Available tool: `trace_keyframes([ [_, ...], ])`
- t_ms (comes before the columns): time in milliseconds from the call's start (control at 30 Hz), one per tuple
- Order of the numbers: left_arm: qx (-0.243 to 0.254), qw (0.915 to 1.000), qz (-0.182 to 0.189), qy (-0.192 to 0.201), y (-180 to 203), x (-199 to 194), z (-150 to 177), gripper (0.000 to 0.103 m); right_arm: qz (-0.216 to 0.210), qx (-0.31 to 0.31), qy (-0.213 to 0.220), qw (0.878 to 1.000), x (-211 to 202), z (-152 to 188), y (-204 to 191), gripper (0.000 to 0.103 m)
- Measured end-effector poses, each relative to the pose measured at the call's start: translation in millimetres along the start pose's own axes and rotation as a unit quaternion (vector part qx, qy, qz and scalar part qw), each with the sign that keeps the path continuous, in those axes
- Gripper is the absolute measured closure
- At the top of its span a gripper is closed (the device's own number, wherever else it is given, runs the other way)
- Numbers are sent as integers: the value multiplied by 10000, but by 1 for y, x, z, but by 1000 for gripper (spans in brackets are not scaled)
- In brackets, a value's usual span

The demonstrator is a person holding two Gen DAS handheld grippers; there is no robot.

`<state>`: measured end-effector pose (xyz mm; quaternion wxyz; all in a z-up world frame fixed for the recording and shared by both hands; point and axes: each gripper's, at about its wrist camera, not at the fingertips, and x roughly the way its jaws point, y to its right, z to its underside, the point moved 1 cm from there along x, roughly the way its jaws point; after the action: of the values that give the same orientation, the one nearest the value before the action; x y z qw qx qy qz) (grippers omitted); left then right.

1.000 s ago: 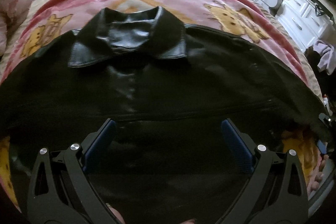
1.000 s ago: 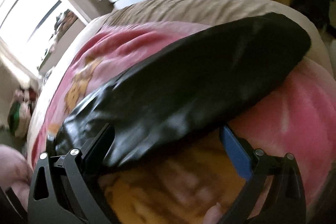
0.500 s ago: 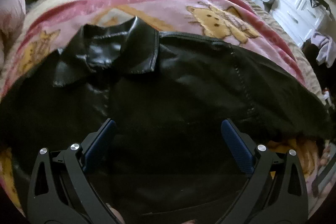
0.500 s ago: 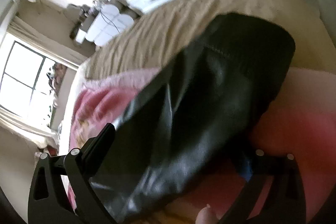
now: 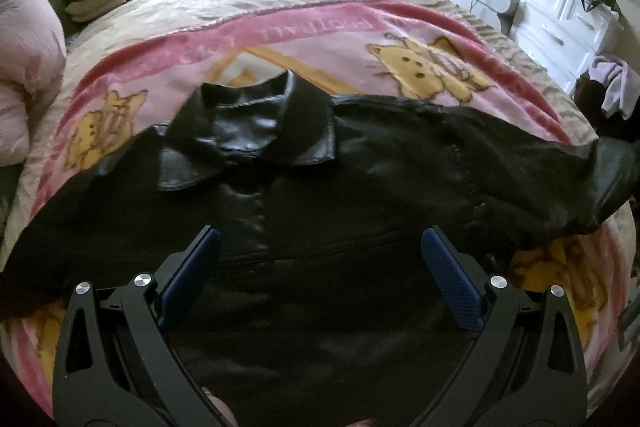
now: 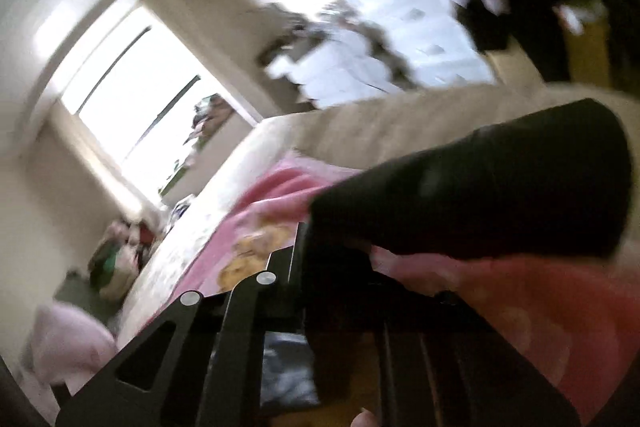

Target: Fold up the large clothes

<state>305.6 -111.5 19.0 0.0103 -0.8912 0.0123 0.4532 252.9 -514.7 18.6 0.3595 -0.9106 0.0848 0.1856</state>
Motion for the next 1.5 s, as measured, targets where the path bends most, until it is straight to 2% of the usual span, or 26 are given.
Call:
trace_keyframes([
  [233,-18,9998,-48,195,-31,-24,7,9,-616,-850,-66,9945,-9,-2,-86,94],
  [533,-197,9987,-117,445,-83,-51,12,9,-1200,-1787,-381,9758,-6,26,-182,96],
  [733,-833,9954,265,385,-134,-54,17,9,-1472,-2234,-668,9612,2,58,-237,96],
  [967,-1314,9889,567,394,-183,-55,26,9,-1817,-2869,-1006,9352,9,114,-290,96],
  [1100,-1813,9754,1186,414,-210,-51,34,9,-2061,-3250,-1193,9153,11,153,-316,96],
  [1300,-2111,9669,1352,483,-236,-48,41,9,-2161,-3797,-1714,8830,23,223,-337,96],
  [1433,-2193,9628,1527,401,-244,-41,43,9,-1968,-3879,-2187,8735,39,268,-335,94],
  [1467,-2196,9624,1559,354,-244,-38,45,9,-1945,-3838,-2296,8730,43,278,-333,92],
  [1500,-2191,9624,1574,325,-244,-36,46,9,-1921,-3803,-2395,8724,47,287,-331,84],
])
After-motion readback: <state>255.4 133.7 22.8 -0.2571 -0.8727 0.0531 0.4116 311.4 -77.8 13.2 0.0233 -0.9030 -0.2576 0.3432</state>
